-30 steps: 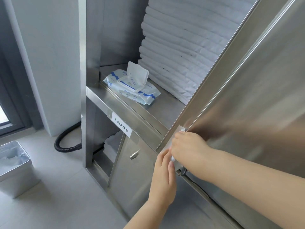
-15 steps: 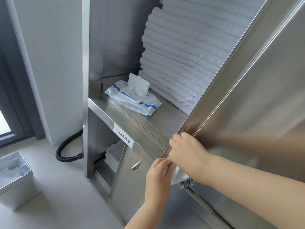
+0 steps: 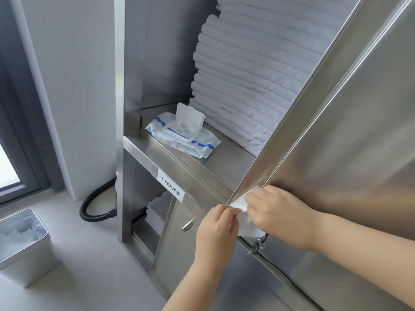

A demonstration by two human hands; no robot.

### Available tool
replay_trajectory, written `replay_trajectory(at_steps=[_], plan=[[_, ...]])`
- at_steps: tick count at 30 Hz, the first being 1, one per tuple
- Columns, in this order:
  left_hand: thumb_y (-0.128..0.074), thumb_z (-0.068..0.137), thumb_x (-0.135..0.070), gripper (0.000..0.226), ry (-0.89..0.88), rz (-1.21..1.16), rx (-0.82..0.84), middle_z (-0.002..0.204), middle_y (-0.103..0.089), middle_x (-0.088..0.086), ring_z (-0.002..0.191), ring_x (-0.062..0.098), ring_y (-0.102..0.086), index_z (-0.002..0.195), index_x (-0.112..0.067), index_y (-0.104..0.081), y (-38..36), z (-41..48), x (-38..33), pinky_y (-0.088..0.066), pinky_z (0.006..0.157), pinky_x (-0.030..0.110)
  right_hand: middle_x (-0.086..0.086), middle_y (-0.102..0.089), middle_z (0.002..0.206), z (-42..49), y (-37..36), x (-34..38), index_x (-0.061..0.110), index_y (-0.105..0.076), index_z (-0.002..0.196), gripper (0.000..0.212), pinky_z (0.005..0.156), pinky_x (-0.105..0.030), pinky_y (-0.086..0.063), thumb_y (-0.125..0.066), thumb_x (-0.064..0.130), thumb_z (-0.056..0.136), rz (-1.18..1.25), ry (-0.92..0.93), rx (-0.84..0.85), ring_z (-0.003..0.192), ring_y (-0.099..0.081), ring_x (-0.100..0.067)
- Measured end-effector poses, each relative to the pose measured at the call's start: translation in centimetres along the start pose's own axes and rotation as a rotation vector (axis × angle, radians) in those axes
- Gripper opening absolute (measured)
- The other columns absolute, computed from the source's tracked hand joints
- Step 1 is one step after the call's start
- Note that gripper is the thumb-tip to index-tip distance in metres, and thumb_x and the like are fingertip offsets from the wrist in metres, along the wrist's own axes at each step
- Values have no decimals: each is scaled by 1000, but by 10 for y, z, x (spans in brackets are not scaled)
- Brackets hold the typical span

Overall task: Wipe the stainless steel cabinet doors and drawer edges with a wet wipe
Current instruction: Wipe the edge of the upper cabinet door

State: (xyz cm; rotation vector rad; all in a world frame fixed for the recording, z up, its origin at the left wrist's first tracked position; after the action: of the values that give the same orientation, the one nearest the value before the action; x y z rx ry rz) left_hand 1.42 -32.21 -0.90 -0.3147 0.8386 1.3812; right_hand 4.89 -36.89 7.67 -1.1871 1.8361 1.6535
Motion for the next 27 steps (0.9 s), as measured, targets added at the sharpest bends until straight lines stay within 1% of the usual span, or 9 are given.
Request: replay_trajectory(at_steps=[4,6,8,12,15,17,19,23,27], plan=[[-61,77,4,19,-252,58,10,81,-65,1,71,22,-60,86,-9,-72,24,35,-29,-48,66,29,0,-49,63,-21,19,-27,19,-54,59,28,47,-24,-36,-55,-3,42,130,-191,-172,56,-46,-17],[-64,74,8,23,-417,93,45,83,-66,2,74,22,-61,87,-9,-73,39,59,-50,-51,68,32,-1,-53,70,-36,33,-43,15,-61,68,33,49,-26,-43,-56,-9,45,220,-357,-280,60,-49,-19],[-68,74,9,24,-617,137,80,85,-67,3,79,21,-60,90,-8,-73,57,84,-75,-51,74,33,0,-57,75,-53,46,-56,12,-68,79,34,52,-28,-47,-66,-13,55,314,-558,-407,63,-52,-20],[-56,90,0,20,-1040,241,167,86,-68,5,80,21,-63,88,-8,-74,83,128,-134,-50,78,32,0,-57,76,-77,63,-72,8,-73,92,22,48,-33,-47,-73,-4,73,512,-925,-678,65,-53,-21],[-57,90,-3,19,-1289,263,231,80,-69,6,73,23,-65,82,-6,-74,92,154,-167,-53,74,34,1,-59,79,-83,70,-78,10,-74,100,21,53,-30,-48,-65,7,81,589,-1145,-871,69,-55,-19],[-61,87,-1,16,-1431,267,281,79,-69,6,72,23,-66,79,-5,-74,93,169,-182,-54,75,34,1,-60,80,-81,74,-81,12,-74,100,24,61,-20,-44,-58,12,83,599,-1272,-961,70,-54,-15],[-60,87,-1,18,-1571,260,329,78,-69,6,72,23,-66,77,-6,-74,91,181,-194,-55,75,34,1,-61,79,-77,74,-85,12,-74,98,22,63,-15,-38,-58,12,83,597,-1396,-1032,68,-52,-13],[-60,84,2,17,-1815,240,419,76,-68,6,70,24,-65,76,-6,-73,80,199,-199,-54,74,33,1,-61,79,-65,65,-85,11,-74,98,21,59,-22,-47,-70,3,79,552,-1633,-1139,65,-52,-13],[-64,82,3,15,-1997,203,483,75,-67,5,72,23,-65,74,-7,-72,71,215,-197,-54,71,32,1,-63,79,-50,65,-82,12,-75,96,18,58,-21,-46,-65,7,82,411,-1851,-1221,67,-56,-14]])
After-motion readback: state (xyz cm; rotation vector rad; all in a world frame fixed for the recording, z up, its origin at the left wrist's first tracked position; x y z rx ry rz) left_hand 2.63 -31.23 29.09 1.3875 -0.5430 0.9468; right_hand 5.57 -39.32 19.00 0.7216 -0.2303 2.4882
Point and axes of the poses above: each hand's wrist, its own z-axis towards the middle knuckle, its own y-axis out of the back of the hand, x = y × z, the point moved 8 cm from there along z, towards the middle knuckle
